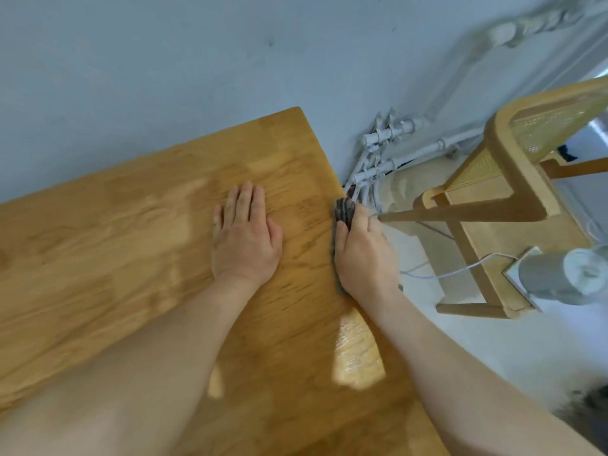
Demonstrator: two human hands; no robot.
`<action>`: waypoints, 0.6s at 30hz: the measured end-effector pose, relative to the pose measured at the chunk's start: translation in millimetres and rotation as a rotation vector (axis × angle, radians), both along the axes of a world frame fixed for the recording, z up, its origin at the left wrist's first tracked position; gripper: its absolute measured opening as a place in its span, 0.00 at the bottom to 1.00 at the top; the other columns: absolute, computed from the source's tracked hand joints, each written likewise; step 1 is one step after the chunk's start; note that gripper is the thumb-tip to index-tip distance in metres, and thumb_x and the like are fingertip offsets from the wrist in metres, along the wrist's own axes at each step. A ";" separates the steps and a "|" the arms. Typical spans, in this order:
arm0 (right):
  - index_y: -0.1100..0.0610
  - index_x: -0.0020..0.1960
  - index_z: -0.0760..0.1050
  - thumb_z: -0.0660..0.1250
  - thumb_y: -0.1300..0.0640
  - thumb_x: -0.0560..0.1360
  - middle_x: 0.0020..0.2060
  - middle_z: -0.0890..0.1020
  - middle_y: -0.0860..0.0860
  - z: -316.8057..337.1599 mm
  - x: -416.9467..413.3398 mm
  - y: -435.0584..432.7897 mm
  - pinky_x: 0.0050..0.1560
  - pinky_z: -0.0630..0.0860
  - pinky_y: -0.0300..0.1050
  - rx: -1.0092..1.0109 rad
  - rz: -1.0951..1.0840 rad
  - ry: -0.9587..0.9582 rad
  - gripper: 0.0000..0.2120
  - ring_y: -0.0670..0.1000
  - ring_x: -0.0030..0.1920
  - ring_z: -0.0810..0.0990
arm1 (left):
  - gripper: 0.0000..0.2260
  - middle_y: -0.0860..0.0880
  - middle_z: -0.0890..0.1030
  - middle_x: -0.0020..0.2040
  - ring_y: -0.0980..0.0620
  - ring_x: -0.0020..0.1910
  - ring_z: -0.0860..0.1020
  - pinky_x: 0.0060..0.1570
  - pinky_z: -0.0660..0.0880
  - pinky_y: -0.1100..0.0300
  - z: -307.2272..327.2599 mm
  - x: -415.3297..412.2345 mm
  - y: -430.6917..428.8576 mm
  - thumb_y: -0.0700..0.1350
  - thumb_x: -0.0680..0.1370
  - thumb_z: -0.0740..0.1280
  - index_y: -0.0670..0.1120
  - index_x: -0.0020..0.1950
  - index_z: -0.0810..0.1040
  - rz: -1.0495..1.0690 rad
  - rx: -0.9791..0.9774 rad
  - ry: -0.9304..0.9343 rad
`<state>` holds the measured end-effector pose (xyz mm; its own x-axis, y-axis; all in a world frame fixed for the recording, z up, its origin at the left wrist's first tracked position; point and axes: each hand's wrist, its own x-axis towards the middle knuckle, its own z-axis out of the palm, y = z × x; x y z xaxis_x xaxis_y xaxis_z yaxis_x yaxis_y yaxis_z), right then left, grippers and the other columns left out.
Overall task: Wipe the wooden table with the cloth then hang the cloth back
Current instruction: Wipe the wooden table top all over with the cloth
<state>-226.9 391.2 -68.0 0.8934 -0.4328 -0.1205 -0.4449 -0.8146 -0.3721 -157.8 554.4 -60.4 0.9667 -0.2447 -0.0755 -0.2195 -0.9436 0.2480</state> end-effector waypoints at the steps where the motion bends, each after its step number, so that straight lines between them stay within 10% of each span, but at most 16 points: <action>1: 0.60 0.74 0.61 0.50 0.46 0.82 0.65 0.73 0.60 -0.7 -17.3 6.3 0.55 0.75 0.58 -0.056 0.020 0.005 0.26 0.63 0.62 0.74 | 0.25 0.47 0.56 0.78 0.48 0.77 0.51 0.75 0.46 0.48 0.7 -0.1 0.6 0.50 0.80 0.51 0.46 0.77 0.56 -0.001 -0.011 0.005; 7: 0.58 0.78 0.55 0.47 0.44 0.80 0.77 0.56 0.62 0.1 -45.2 36.3 0.72 0.58 0.63 -0.231 0.079 0.033 0.31 0.61 0.77 0.54 | 0.22 0.48 0.60 0.76 0.50 0.75 0.56 0.74 0.53 0.53 22.9 -15.3 0.6 0.41 0.76 0.60 0.47 0.71 0.67 0.049 -0.392 0.167; 11: 0.58 0.77 0.58 0.48 0.45 0.79 0.75 0.62 0.60 -0.6 -40.5 98.3 0.74 0.56 0.61 -0.214 0.420 -0.015 0.30 0.60 0.77 0.57 | 0.18 0.51 0.73 0.68 0.54 0.69 0.68 0.68 0.65 0.56 34.1 -48.9 22.5 0.39 0.74 0.60 0.49 0.63 0.77 -0.103 -0.595 0.213; 18: 0.55 0.74 0.66 0.56 0.45 0.80 0.73 0.68 0.55 1.1 -36.3 249.0 0.76 0.53 0.60 -0.064 1.003 -0.122 0.25 0.55 0.77 0.57 | 0.17 0.53 0.74 0.67 0.51 0.69 0.67 0.69 0.59 0.46 21.1 -64.0 191.9 0.46 0.79 0.56 0.51 0.66 0.75 0.227 -0.161 -0.022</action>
<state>-263.2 640.2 -66.9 0.8527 0.5223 -0.0072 0.4944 -0.8115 -0.3114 -221.8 746.3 -39.3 0.9991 -0.0292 -0.0315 -0.0144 -0.9179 0.3965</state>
